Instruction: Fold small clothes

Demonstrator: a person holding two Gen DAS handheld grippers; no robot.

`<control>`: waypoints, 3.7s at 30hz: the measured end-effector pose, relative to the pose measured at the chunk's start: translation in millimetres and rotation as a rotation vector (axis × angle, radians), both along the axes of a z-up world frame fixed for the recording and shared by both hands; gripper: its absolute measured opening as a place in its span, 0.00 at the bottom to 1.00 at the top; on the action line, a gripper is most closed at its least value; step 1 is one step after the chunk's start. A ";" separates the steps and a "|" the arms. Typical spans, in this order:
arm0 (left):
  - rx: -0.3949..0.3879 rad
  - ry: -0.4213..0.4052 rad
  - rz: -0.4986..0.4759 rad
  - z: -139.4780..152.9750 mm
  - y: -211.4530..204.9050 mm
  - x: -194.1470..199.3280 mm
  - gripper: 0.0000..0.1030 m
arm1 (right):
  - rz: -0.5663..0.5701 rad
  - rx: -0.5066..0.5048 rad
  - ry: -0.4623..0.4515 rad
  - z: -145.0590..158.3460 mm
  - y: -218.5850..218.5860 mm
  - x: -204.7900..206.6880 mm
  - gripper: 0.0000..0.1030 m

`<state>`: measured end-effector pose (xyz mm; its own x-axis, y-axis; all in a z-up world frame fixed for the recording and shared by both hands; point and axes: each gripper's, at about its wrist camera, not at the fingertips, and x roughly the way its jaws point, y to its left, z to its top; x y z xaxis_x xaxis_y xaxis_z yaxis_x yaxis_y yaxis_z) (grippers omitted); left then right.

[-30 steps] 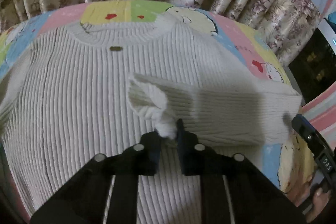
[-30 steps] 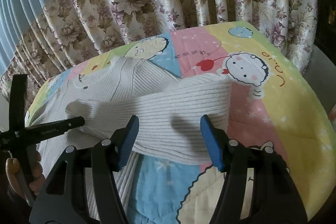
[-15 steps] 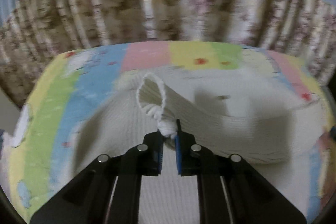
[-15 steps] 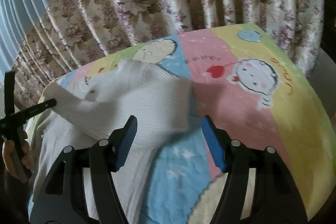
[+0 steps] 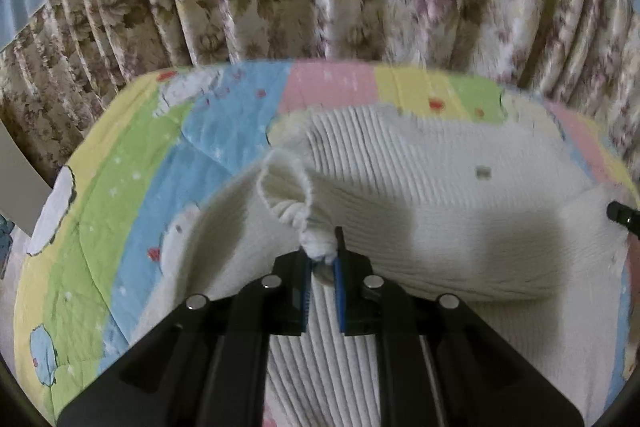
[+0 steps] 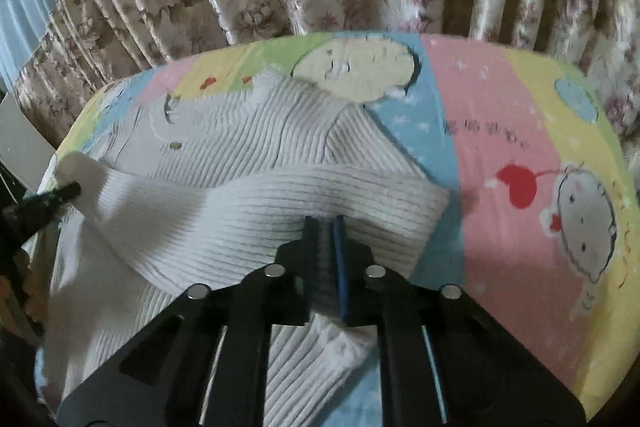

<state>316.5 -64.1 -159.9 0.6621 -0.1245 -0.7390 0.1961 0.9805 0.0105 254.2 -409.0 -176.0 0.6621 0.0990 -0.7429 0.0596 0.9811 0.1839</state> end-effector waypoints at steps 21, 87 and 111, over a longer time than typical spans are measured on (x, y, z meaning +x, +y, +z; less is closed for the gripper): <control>0.088 0.041 0.038 -28.4 8.8 25.0 0.22 | 0.063 0.008 -0.026 6.0 10.2 -26.8 0.55; -0.002 0.065 -0.023 27.3 53.7 -167.3 0.88 | 0.102 0.040 -0.141 38.2 133.9 -147.4 0.93; 0.044 0.098 0.081 9.6 191.9 -303.0 0.91 | 0.275 -0.287 -0.080 7.8 249.6 -255.6 0.85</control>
<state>13.5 127.8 -150.3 0.5930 -0.0400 -0.8042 0.1186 0.9922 0.0381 -1.4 -159.4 -168.2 0.6968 0.0769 -0.7131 -0.2156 0.9707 -0.1060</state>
